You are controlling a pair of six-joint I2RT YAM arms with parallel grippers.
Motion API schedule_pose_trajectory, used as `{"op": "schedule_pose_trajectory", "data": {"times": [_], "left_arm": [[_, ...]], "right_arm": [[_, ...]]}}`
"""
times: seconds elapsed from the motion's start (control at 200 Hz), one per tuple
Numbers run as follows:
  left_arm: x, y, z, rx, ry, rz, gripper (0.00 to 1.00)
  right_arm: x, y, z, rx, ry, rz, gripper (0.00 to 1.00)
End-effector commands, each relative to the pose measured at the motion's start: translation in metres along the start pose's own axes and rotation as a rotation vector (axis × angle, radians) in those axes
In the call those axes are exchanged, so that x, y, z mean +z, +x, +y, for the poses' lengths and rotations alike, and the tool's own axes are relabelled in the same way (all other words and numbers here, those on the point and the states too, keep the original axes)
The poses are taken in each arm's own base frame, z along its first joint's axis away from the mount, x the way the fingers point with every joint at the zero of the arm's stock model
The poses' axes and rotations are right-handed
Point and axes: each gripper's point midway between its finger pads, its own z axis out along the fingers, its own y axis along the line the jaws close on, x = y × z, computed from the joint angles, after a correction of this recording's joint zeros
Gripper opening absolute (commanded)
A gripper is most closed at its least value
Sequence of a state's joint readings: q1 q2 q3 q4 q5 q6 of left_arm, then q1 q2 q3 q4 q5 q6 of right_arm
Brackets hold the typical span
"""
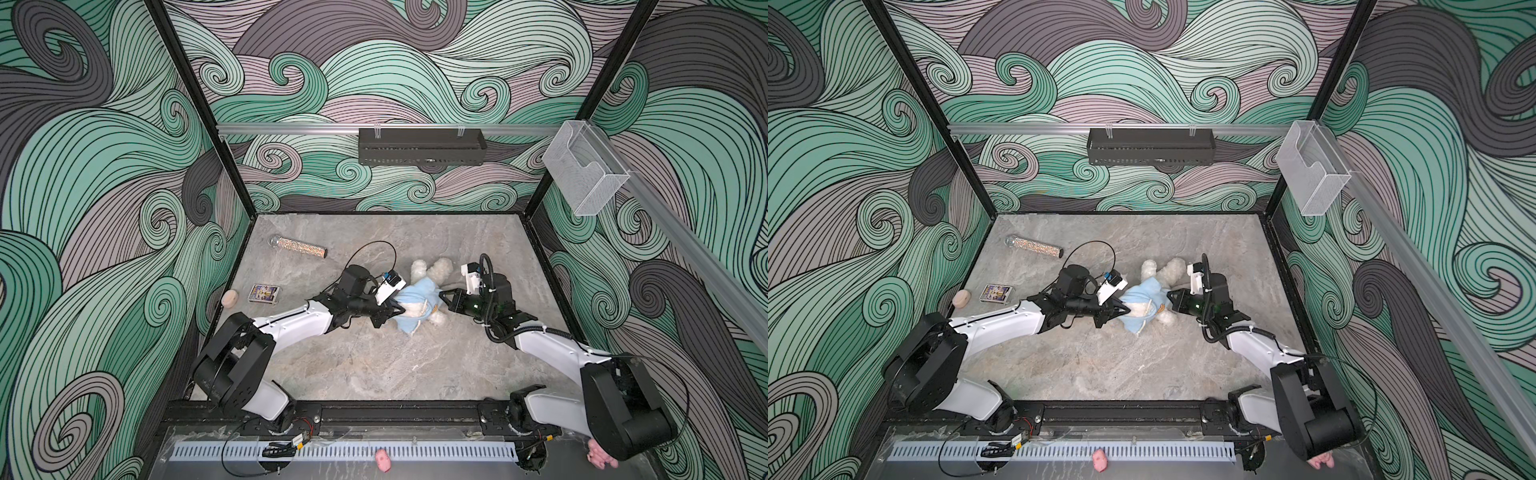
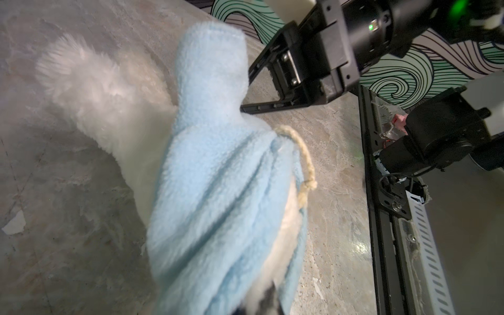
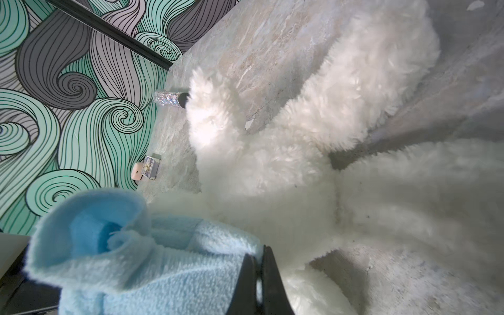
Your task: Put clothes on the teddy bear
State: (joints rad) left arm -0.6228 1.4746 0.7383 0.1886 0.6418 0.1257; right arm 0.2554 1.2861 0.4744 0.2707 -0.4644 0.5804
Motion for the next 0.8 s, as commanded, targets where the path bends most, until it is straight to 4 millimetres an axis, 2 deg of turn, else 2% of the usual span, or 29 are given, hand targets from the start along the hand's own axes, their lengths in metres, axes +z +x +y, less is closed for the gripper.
{"op": "schedule_pose_trajectory", "data": {"times": [0.0, 0.055, 0.115, 0.315, 0.33, 0.45, 0.525, 0.58, 0.7, 0.795], "left_arm": [[-0.019, 0.003, -0.035, 0.056, 0.135, -0.024, 0.0], [-0.021, 0.001, -0.04, 0.062, 0.158, -0.043, 0.0], [-0.02, -0.002, -0.039, 0.053, 0.157, -0.054, 0.0], [-0.011, -0.01, -0.022, -0.046, 0.088, -0.073, 0.0], [-0.006, -0.004, -0.018, -0.073, 0.081, -0.055, 0.0], [0.005, 0.01, -0.002, -0.141, 0.009, 0.003, 0.0], [0.01, 0.025, 0.008, -0.16, -0.042, 0.074, 0.0], [0.013, 0.029, 0.013, -0.172, -0.063, 0.094, 0.01], [0.015, 0.023, 0.017, -0.2, -0.077, 0.075, 0.02], [0.018, 0.02, 0.019, -0.223, -0.074, 0.056, 0.15]], "right_arm": [[-0.011, 0.001, -0.108, 0.224, 0.323, -0.061, 0.0], [-0.003, 0.004, -0.111, 0.255, 0.301, -0.042, 0.0], [0.009, 0.006, -0.102, 0.25, 0.256, -0.009, 0.0], [0.035, 0.009, -0.047, 0.006, 0.151, 0.059, 0.05], [0.036, 0.01, -0.043, -0.016, 0.142, 0.063, 0.06], [0.04, 0.011, -0.008, -0.135, 0.031, 0.066, 0.14], [0.045, 0.014, 0.011, -0.17, -0.046, 0.075, 0.17], [0.049, 0.017, 0.023, -0.189, -0.087, 0.091, 0.2], [0.057, 0.025, 0.031, -0.215, -0.102, 0.12, 0.24], [0.056, 0.025, 0.032, -0.221, -0.102, 0.118, 0.25]]}}
